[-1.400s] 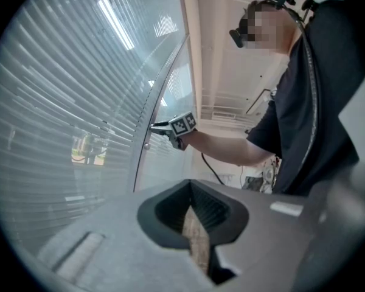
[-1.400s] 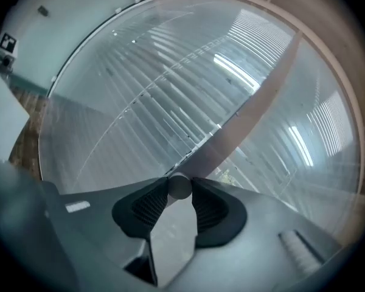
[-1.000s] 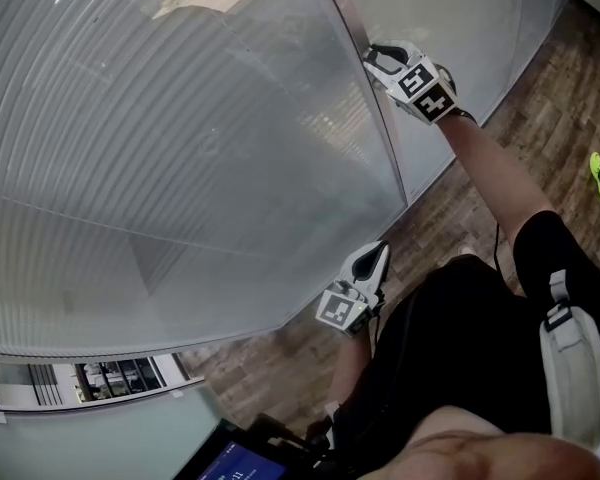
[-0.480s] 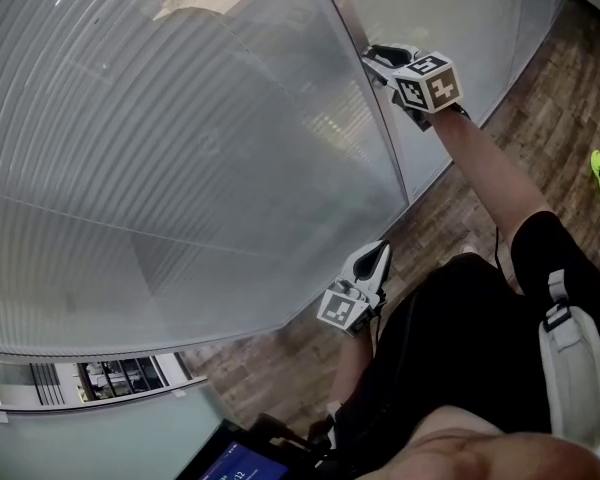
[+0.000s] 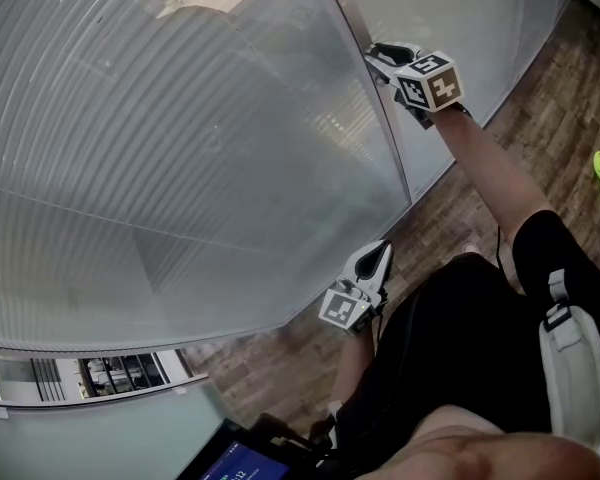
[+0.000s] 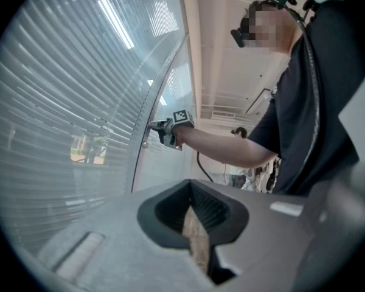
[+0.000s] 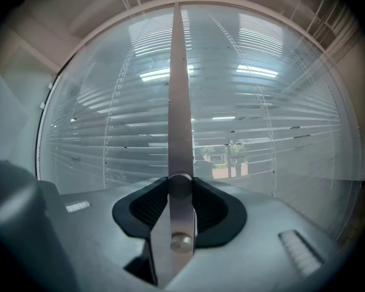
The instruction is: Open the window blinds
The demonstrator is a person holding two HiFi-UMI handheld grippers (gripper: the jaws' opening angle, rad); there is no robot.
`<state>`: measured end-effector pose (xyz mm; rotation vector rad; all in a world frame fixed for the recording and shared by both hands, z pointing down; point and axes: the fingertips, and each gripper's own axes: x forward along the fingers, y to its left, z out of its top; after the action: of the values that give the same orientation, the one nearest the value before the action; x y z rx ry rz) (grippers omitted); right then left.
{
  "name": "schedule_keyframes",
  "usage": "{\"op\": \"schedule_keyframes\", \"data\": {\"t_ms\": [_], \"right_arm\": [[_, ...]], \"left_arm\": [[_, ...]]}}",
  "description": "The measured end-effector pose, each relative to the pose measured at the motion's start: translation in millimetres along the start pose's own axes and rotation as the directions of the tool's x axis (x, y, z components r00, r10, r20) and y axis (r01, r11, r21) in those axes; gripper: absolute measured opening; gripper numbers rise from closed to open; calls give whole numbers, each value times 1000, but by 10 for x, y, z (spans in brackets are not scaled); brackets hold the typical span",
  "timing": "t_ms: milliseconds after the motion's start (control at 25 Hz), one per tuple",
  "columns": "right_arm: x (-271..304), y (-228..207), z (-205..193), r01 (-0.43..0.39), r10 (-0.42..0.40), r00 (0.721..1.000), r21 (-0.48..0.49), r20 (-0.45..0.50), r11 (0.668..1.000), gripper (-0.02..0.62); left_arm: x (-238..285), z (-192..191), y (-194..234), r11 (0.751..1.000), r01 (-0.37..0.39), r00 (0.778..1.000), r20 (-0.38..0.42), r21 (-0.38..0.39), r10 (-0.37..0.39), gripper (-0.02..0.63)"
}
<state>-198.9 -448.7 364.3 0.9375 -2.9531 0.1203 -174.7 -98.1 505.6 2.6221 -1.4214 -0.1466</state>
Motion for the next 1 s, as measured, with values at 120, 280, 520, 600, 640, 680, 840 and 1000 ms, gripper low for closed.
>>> {"op": "schedule_keyframes", "data": {"t_ms": [120,280,520,600,640,680,840,1000], "right_arm": [[6,-3,5,1,-1,1000,-6,-2,1000,127],[11,2,3,2,-2,1000,-16,-10,1000,129],[-18,45,-19,-24,23,1000,-78,-19,997,150],[-56,35,-31,-19,16,1000,-130,-23,991,153],[-84,32,-30,-15,11,1000,-165,-26,986,156],[-116,36,-21,-12,6,1000,-205,-29,979,156],[-225,116,49,-2,-19,999,-422,-46,906,168],[-270,191,86,4,-58,996,-647,-62,763,193]], "left_arm": [[3,7,-3,1000,0,1000,1,-1,0,2],[3,6,-12,1000,1,1000,0,1,-1,2],[-3,7,-20,1000,-1,1000,-1,3,1,2],[-9,1,-12,1000,-3,1000,-2,0,3,2],[-10,0,-15,1000,-3,1000,-2,-1,3,2],[-11,-1,-20,1000,-1,1000,-2,-1,1,2],[0,-14,-31,1000,8,1000,-7,0,-8,2],[35,-37,-41,1000,22,1000,-8,0,-22,2]]}}
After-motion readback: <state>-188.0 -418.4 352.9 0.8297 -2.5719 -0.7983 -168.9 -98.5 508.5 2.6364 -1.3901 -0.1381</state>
